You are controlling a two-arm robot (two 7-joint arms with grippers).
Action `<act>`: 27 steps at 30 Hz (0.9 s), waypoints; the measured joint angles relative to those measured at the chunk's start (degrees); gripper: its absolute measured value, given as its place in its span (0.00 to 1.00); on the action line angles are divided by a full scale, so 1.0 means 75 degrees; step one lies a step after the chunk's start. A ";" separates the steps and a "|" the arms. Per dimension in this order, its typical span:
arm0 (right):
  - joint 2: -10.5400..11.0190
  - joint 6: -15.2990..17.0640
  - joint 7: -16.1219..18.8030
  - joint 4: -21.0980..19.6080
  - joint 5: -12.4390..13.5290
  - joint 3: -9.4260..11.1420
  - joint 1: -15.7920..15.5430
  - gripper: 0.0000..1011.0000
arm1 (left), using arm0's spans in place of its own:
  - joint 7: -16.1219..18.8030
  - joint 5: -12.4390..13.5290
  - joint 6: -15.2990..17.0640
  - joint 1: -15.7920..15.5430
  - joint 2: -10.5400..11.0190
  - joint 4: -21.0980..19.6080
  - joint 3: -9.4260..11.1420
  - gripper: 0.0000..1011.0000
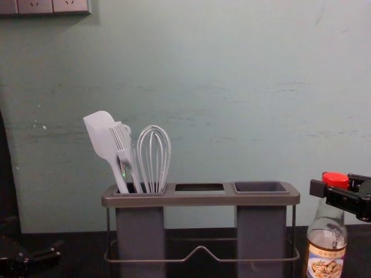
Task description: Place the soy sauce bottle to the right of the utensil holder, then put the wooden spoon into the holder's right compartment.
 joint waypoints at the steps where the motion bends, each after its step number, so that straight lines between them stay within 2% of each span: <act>1: 0.0000 0.0001 -0.0003 -0.0004 -0.0001 0.0002 -0.0005 0.38 | 0.0000 0.0000 0.0000 0.0000 0.0000 0.0000 0.0000 0.99; 17: -0.0003 0.0019 -0.0107 -0.0051 -0.0056 0.0034 -0.0060 0.38 | 0.0000 0.0000 0.0000 0.0000 0.0000 0.0000 0.0000 0.99; 27: -0.0001 0.0023 -0.0102 -0.0051 -0.0050 0.0029 -0.0054 0.69 | 0.0000 0.0000 0.0000 0.0000 0.0000 0.0000 0.0000 0.99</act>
